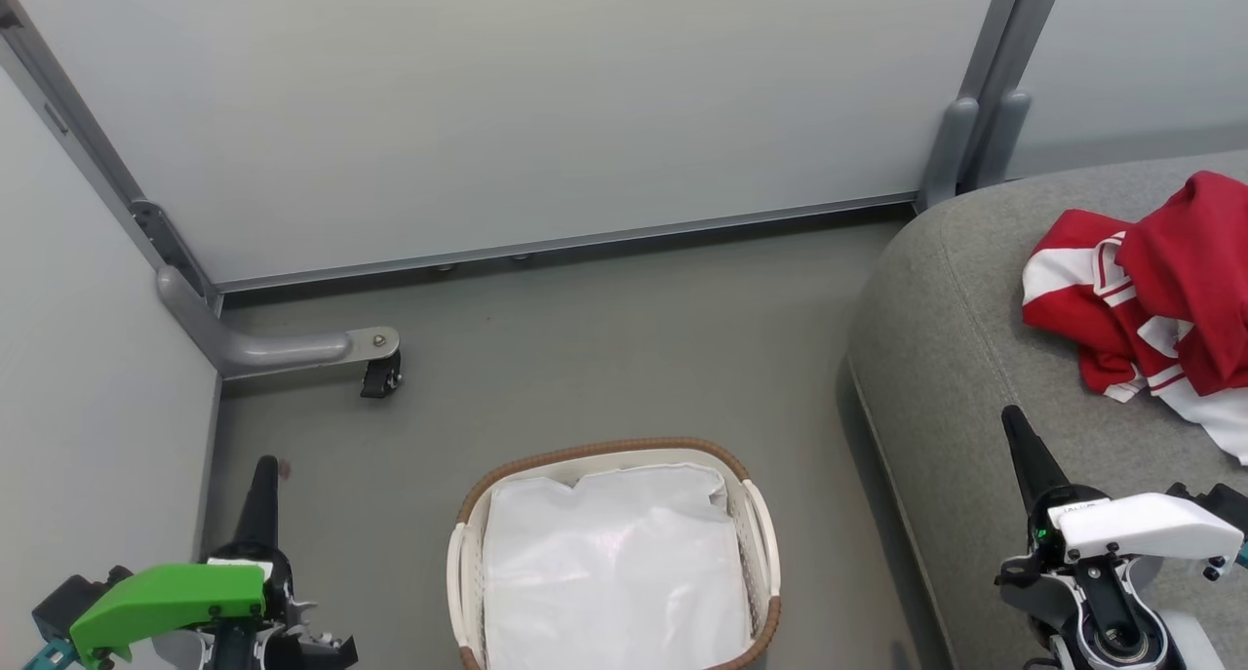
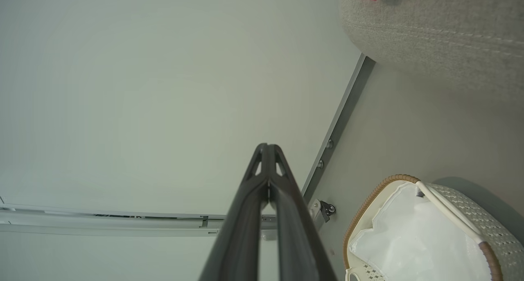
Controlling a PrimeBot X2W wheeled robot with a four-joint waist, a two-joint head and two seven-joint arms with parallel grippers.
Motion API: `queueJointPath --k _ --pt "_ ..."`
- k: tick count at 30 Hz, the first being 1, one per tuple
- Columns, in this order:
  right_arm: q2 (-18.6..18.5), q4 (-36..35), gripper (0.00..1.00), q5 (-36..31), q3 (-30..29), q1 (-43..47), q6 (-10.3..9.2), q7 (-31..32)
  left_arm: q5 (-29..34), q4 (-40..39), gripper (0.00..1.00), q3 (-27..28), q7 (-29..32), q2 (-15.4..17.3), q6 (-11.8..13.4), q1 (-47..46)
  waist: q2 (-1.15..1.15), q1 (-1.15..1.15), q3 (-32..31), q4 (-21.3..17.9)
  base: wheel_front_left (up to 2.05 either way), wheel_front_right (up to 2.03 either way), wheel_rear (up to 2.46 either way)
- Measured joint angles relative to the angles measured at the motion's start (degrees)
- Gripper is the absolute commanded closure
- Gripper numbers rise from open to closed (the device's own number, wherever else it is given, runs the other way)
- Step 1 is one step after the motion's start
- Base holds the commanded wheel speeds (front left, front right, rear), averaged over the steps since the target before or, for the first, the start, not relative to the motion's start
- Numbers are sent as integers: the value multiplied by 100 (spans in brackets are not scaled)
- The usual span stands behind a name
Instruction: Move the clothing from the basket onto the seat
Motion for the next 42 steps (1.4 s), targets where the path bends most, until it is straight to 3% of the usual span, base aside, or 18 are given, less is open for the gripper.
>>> queueJointPath --k 30,42 --pt "-8 -198 100 1188 -163 76 -1 328 -1161 -257 100 38 305 9 -47 -102 0 0 -69 47 0 0 0" --pt "-8 -204 100 1198 -166 77 -1 330 -1165 -270 100 41 309 10 -49 -114 0 0 -69 47 0 0 0"
